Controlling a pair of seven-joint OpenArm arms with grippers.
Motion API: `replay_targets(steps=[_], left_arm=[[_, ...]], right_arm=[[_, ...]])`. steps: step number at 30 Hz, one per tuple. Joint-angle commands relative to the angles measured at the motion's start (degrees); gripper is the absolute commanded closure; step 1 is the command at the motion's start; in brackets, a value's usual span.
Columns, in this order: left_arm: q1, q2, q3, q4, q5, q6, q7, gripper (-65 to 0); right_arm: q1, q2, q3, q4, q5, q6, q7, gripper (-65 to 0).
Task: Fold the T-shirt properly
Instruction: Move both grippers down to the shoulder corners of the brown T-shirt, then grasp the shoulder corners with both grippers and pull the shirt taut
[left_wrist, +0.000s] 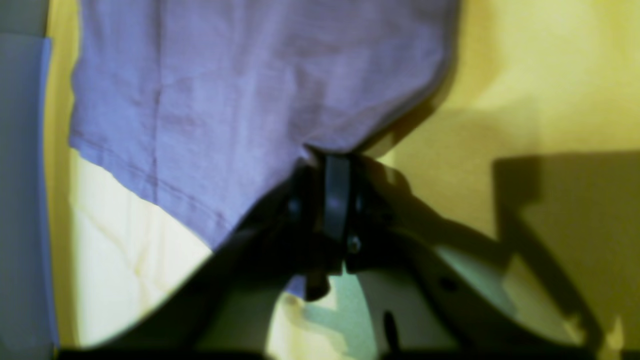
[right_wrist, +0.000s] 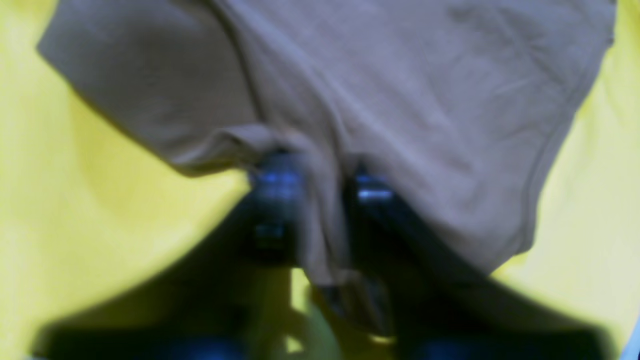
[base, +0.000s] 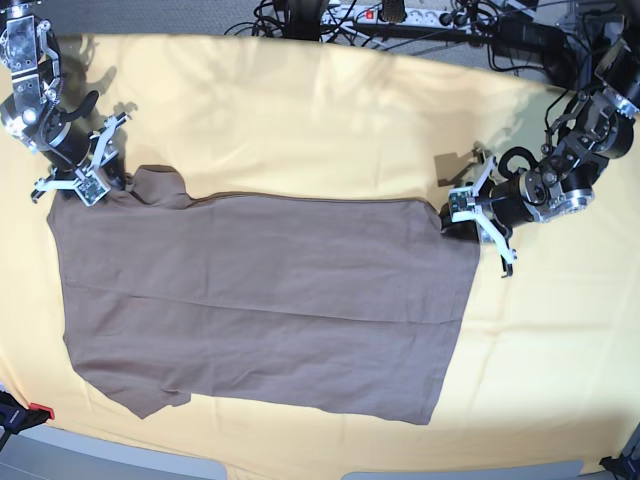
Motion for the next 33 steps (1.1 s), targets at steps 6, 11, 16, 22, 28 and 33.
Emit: replay_targets(steps=[6, 11, 16, 22, 28, 33], left_arm=[[-0.3, -5.4, -0.2, 4.0, -0.9, -1.0, 1.8, 0.0], [-0.3, -10.3, -0.2, 11.3, -5.4, -6.3, 1.9, 0.0], [0.0, -16.2, -0.2, 17.2, -9.5, -11.9, 3.1, 0.0], [0.8, -21.6, -0.2, 21.0, -16.3, -13.1, 3.1, 0.0], [7.2, -28.9, -0.2, 26.6, -20.0, -13.1, 3.2, 0.0], [10.5, -31.8, -0.2, 31.1, -20.0, -13.1, 3.4, 0.0]], right_arm=[[-0.3, 3.1, 0.7, 8.5, 5.4, -0.8, -12.4, 0.0], [-1.3, 6.3, 0.7, 15.7, 9.7, -0.8, -21.4, 0.0], [-8.0, 9.5, 0.7, 19.2, 9.5, -0.1, -22.2, 0.0], [-16.2, 9.7, 0.7, 23.3, 9.5, -0.5, -26.1, 0.0], [-24.0, 9.7, 1.8, 28.7, 6.0, -0.7, -29.2, 0.0], [-29.3, 9.7, 7.2, 32.7, 6.1, -0.1, -28.6, 0.0]])
